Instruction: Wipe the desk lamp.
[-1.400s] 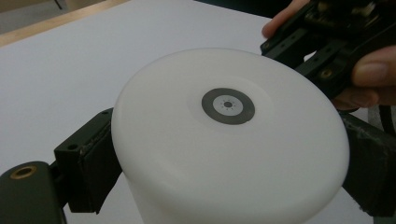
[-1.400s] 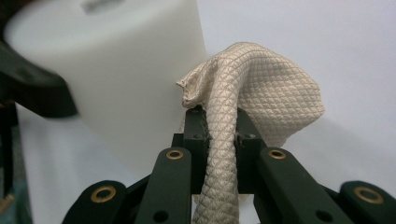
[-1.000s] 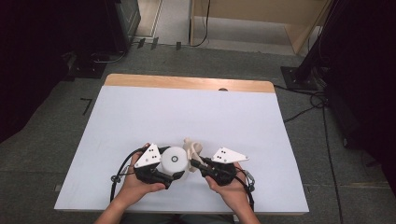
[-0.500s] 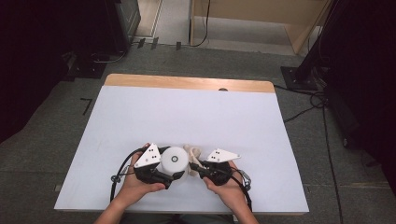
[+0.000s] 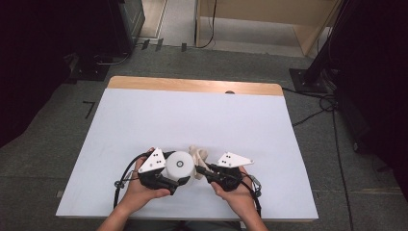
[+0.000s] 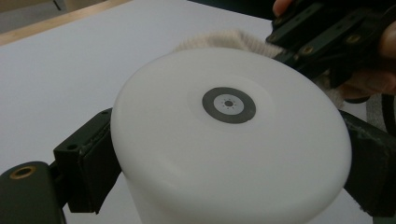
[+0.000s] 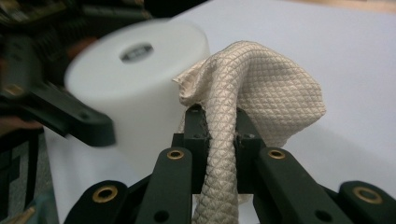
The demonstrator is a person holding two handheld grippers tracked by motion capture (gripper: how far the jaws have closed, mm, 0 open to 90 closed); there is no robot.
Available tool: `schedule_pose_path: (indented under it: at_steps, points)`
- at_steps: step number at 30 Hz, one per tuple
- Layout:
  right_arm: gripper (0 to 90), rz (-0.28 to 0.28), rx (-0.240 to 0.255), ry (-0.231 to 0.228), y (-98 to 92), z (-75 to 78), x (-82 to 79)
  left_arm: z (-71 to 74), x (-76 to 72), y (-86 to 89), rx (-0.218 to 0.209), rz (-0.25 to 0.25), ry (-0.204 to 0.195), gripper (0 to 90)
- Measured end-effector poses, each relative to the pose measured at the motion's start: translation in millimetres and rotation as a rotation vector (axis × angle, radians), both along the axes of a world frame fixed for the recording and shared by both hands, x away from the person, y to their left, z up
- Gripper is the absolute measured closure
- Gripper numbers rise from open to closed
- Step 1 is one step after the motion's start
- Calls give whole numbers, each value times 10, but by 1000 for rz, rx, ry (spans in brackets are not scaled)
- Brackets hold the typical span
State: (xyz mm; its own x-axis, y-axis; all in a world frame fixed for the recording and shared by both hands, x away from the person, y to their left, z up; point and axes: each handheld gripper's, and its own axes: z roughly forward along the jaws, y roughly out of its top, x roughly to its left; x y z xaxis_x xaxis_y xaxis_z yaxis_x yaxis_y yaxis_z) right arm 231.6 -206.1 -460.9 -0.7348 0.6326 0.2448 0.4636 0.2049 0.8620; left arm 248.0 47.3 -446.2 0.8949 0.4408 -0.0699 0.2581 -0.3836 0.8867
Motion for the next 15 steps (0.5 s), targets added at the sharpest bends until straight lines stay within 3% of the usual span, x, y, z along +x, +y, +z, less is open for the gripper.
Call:
schedule_pose_path:
  at_steps: [3, 4, 6, 15]
  points:
    - [807, 2, -22, 28, 14, -104, 30, 0, 0, 0, 1, 0, -1, 71]
    - [808, 6, -47, 58, 26, -200, 60, -1, 0, 0, 0, 0, -1, 71]
    - [808, 5, -46, 76, 29, -245, 78, -1, 0, 1, 0, 0, -1, 71]
    - [806, -22, -47, 64, -20, -222, 91, -12, -16, 19, -31, 17, -5, 64]
